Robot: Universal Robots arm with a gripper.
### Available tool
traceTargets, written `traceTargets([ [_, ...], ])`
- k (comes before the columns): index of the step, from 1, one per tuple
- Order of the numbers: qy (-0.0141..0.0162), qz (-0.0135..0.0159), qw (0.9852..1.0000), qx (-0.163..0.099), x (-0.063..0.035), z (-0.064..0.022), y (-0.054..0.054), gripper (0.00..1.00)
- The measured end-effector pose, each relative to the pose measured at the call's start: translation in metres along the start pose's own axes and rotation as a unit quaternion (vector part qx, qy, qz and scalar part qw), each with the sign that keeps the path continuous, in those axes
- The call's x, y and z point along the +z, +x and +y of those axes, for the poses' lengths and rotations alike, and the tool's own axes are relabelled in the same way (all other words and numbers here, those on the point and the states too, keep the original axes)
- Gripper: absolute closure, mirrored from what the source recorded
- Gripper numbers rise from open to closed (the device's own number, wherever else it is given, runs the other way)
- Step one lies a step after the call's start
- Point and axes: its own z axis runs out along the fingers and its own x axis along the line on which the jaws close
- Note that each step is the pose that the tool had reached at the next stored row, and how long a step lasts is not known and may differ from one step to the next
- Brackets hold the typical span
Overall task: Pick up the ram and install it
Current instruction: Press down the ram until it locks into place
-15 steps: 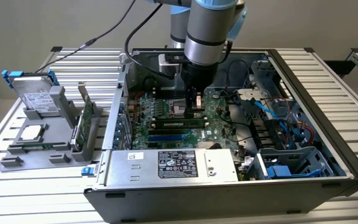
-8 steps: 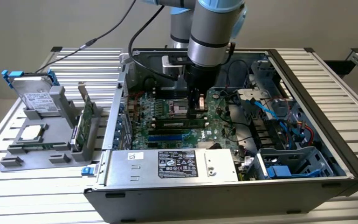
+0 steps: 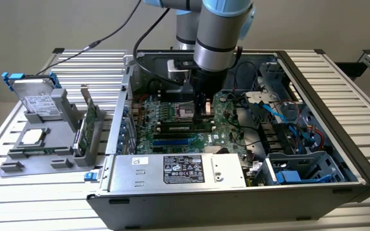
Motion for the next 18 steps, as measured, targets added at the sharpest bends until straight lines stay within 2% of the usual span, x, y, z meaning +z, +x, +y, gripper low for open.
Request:
traceTargets([
  [8,-0.0002,0.0009,1.0,0.0,0.0055,-0.0003,0.0,0.9],
  [13,-0.0005,0.0052,1.0,0.0,0.0109,-0.0007,0.0,0.9],
  [15,-0.0009,0.0063,1.0,0.0,0.01,-0.0008,0.0,0.9],
  [16,-0.0014,0.0063,1.0,0.0,0.0086,-0.0007,-0.001,0.9],
  [18,-0.0014,0.0037,1.0,0.0,0.0056,-0.0004,0.0,0.9],
])
